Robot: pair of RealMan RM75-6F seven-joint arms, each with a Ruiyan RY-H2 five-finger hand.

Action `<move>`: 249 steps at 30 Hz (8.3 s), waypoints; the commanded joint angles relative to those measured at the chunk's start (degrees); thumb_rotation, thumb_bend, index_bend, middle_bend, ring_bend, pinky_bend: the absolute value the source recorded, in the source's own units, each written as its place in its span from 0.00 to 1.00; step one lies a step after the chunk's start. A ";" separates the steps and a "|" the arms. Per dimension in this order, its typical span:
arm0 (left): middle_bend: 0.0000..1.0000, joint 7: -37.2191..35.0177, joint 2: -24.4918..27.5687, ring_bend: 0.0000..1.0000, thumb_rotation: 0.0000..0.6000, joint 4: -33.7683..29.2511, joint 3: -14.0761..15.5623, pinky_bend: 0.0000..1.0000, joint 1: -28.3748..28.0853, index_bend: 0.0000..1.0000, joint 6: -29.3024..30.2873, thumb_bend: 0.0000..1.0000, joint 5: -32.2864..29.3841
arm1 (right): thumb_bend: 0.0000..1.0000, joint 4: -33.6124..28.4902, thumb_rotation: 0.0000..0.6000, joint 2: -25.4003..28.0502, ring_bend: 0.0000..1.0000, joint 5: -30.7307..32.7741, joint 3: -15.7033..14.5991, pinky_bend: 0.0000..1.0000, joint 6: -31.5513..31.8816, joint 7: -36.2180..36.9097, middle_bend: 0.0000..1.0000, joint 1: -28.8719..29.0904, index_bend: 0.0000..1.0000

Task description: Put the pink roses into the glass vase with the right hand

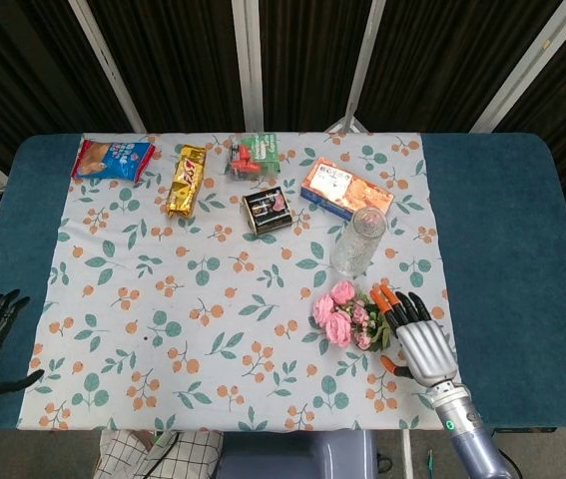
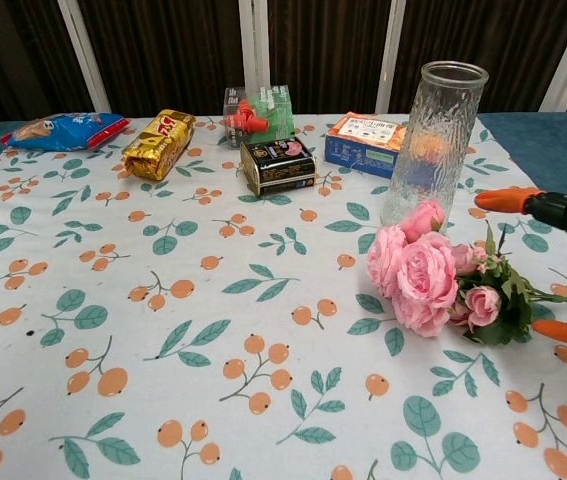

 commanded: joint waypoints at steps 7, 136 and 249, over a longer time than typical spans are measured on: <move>0.00 -0.50 0.23 0.00 1.00 -0.05 0.15 0.00 -0.16 0.00 -0.55 0.00 -0.10 | 0.28 4.24 1.00 -7.08 0.00 10.03 4.27 0.00 -3.97 -3.58 0.00 3.98 0.00; 0.00 -1.04 1.16 0.00 1.00 -2.25 0.40 0.00 -0.85 0.00 -3.58 0.00 -1.93 | 0.28 9.31 1.00 -17.32 0.49 33.09 33.92 0.37 8.54 53.41 0.51 19.96 0.49; 0.00 -0.27 1.13 0.00 1.00 -2.77 0.71 0.00 -0.72 0.00 -2.63 0.00 -0.62 | 0.28 0.03 1.00 15.43 0.00 4.78 -2.48 0.00 18.84 0.23 0.00 -0.98 0.00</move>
